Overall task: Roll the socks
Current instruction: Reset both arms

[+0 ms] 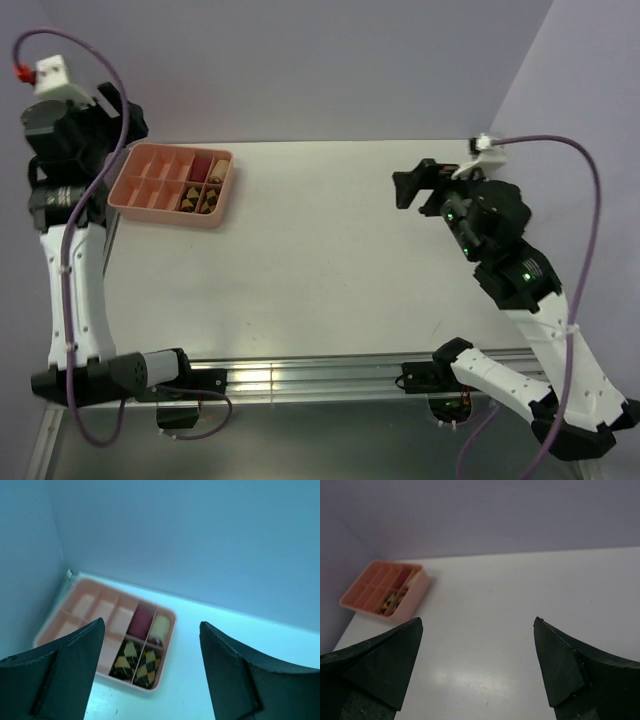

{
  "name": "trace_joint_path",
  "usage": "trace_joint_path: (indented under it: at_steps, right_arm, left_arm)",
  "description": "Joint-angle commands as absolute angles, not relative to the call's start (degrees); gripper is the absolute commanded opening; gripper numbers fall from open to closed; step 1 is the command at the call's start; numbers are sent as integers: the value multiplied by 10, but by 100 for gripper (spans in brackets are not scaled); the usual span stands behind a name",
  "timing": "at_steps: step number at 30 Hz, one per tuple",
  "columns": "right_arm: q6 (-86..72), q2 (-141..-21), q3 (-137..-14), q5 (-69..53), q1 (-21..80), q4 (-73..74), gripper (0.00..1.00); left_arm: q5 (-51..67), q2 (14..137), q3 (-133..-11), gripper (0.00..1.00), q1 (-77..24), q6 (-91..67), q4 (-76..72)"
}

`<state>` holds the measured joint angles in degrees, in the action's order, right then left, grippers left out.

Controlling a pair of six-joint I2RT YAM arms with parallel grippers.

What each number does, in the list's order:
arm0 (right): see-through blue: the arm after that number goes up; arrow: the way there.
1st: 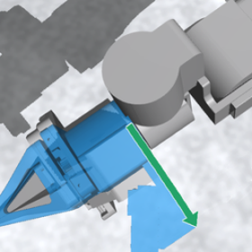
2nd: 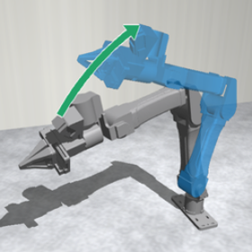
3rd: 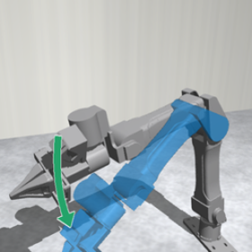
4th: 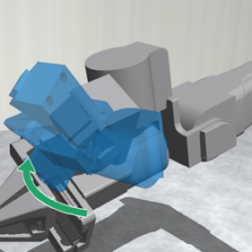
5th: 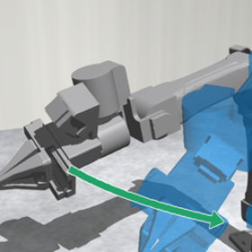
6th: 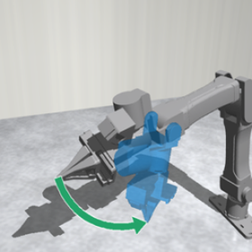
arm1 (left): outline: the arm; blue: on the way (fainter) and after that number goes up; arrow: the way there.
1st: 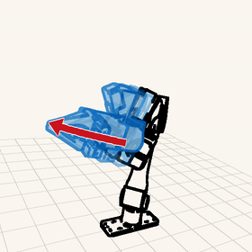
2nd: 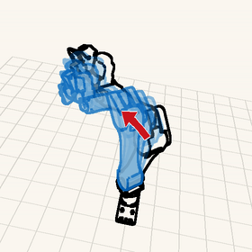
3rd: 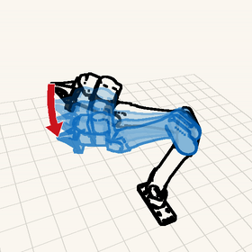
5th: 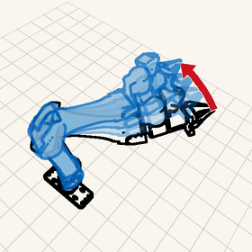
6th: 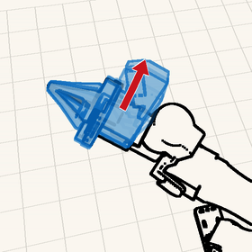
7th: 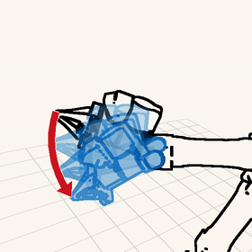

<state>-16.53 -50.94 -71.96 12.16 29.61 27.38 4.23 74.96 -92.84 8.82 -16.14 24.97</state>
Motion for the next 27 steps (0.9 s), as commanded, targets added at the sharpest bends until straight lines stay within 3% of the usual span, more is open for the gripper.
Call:
trace_joint_path:
  at_steps: [1,8,15,27]
  right_arm:
    - [-135,-469,-770,254,294,280,99]
    - [-35,-381,-788,344,294,208,100]
    - [27,-334,-785,405,294,176,100]
    - [26,-319,-788,382,294,183,100]
  left_arm:
    - [-46,698,-983,86,91,-191,354]
    - [-155,630,-1120,91,61,-187,475]
    - [-245,564,-1179,91,9,-171,523]
    - [-352,415,-1059,91,-63,-127,413]
